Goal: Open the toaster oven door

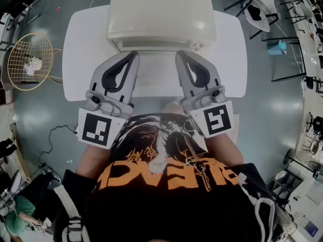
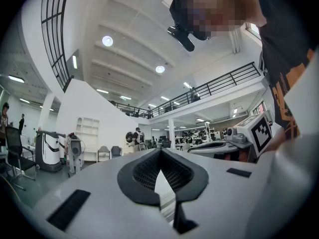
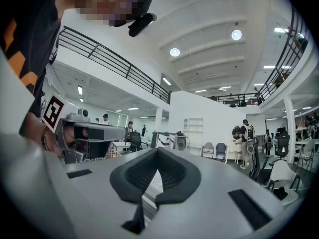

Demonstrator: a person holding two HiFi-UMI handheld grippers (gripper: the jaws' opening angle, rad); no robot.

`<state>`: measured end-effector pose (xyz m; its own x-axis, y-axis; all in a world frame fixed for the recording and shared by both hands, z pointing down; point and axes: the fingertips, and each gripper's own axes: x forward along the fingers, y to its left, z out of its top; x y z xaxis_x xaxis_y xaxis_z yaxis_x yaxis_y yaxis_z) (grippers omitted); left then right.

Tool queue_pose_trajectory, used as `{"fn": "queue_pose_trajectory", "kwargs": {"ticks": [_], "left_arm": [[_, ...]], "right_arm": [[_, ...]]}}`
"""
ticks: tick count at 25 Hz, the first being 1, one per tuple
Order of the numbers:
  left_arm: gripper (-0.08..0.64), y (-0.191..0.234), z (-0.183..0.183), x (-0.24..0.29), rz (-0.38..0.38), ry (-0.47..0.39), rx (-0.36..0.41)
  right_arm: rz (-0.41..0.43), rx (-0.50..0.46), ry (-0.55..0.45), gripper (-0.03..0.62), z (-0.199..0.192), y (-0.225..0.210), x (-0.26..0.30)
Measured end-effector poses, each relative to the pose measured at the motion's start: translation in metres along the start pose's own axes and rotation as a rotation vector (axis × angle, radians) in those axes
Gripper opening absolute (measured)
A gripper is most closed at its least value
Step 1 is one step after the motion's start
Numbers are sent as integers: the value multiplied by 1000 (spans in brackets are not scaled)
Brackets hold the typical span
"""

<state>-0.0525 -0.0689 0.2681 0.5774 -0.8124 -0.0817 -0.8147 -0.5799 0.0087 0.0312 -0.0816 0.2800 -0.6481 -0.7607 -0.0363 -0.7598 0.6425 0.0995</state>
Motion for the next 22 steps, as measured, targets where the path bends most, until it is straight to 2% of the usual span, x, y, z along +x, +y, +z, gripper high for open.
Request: {"fn": "queue_pose_trajectory", "kwargs": {"ticks": [9,11,13,14,16,18,20,22], "left_arm": [[21,5,0,2,10,4,-8],[21,5,0,2,12,4,-7],[21,7,0,1,16,6,-8],[21,8,0,-1,20,7,-8],[21,12,-2,-3,29,11,-7],[21,15,-3,-6,40,14,-9],[21,16,-3,-8,45,16,-11],[21,16,-2,-10,50,23,-11]], "right_arm": [[-1,5,-1,11,0,-1,2],[44,-15,17,12,-7,0,4],[158,-104,134,14,-32,3,10],[231,-170,236,51,-53,6,14],[381,-330,442,176,-99,7,23],[493,-490,608,246,-142,1,28],[586,-576,753,255,-175,-6,26],[659,-607,868,255,-200,-11,23]]}}
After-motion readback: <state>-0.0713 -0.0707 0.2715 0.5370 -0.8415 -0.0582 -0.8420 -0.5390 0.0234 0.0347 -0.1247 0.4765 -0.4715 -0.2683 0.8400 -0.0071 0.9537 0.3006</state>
